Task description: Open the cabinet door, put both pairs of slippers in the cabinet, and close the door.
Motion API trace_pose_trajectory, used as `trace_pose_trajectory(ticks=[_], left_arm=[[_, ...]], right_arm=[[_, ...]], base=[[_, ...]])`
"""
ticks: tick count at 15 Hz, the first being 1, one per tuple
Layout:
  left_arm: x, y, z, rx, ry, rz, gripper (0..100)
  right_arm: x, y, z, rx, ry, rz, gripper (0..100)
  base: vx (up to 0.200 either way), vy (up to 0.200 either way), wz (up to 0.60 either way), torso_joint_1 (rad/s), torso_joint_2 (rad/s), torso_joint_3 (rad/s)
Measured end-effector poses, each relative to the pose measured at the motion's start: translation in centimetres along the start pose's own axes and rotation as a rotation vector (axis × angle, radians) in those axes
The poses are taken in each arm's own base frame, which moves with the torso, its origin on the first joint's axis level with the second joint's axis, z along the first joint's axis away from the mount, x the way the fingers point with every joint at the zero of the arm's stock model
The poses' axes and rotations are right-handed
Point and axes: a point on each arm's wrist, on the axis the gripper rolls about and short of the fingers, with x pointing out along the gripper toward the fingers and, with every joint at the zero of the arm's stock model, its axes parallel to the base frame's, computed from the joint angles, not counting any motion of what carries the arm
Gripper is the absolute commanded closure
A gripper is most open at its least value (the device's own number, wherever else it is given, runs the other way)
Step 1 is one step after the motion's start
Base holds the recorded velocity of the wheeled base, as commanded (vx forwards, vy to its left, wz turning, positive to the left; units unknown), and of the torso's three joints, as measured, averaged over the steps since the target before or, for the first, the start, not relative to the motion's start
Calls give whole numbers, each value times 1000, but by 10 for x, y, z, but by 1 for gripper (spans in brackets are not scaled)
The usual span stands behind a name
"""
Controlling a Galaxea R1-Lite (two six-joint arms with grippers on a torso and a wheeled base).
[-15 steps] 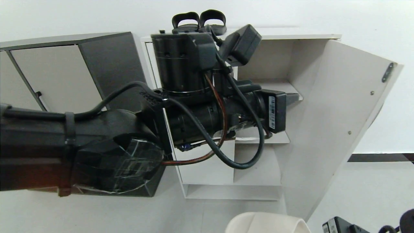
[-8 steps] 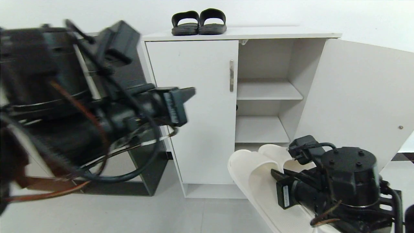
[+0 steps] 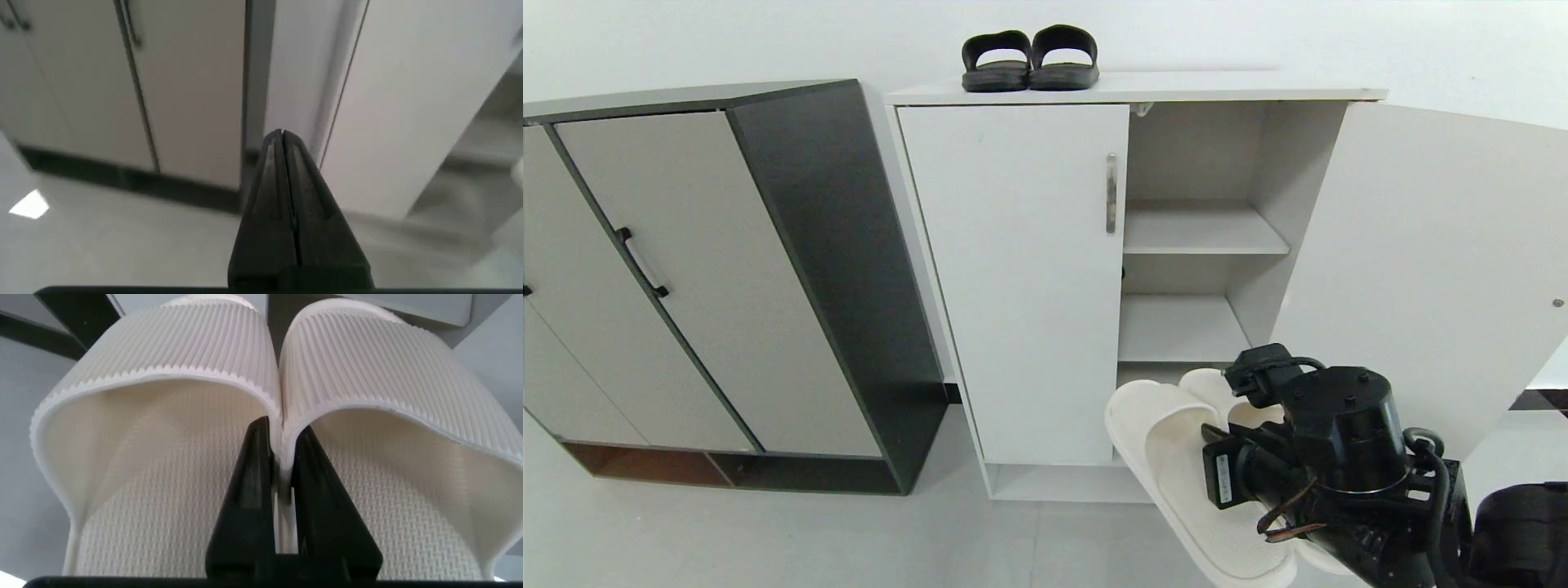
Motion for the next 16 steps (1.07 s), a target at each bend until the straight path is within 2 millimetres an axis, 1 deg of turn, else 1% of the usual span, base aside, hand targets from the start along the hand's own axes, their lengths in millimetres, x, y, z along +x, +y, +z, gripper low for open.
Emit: trace_pose_trajectory(ticks=[2, 3, 5, 6, 10, 13, 16], left_arm=[[-14, 5, -55, 30, 12, 47, 100], [-16, 4, -74, 34, -6, -1, 100], [-18, -1, -91, 50, -14, -173, 100], [-19, -2, -97, 71, -9, -227, 100], [-20, -2, -100, 62, -29, -232, 100], [-20, -2, -101, 61, -34, -231, 100], [-20, -2, -101, 60, -34, -231, 100]], right_arm=[[0, 0, -1, -2, 2, 1, 100], [0, 0, -2, -2, 4, -1, 100], [0, 0, -2, 2, -5, 3, 100], [0, 1, -2, 3, -10, 9, 100], [2, 5, -6, -9, -1, 17, 100], [12, 10, -7, -4, -19, -25, 100], [23, 21, -6, 1, -37, -46, 100]], base=[[0, 0, 0, 0, 0, 0], [0, 0, 0, 0, 0, 0], [0, 0, 0, 0, 0, 0], [0, 0, 0, 0, 0, 0], [0, 0, 0, 0, 0, 0], [0, 0, 0, 0, 0, 0], [0, 0, 0, 0, 0, 0]])
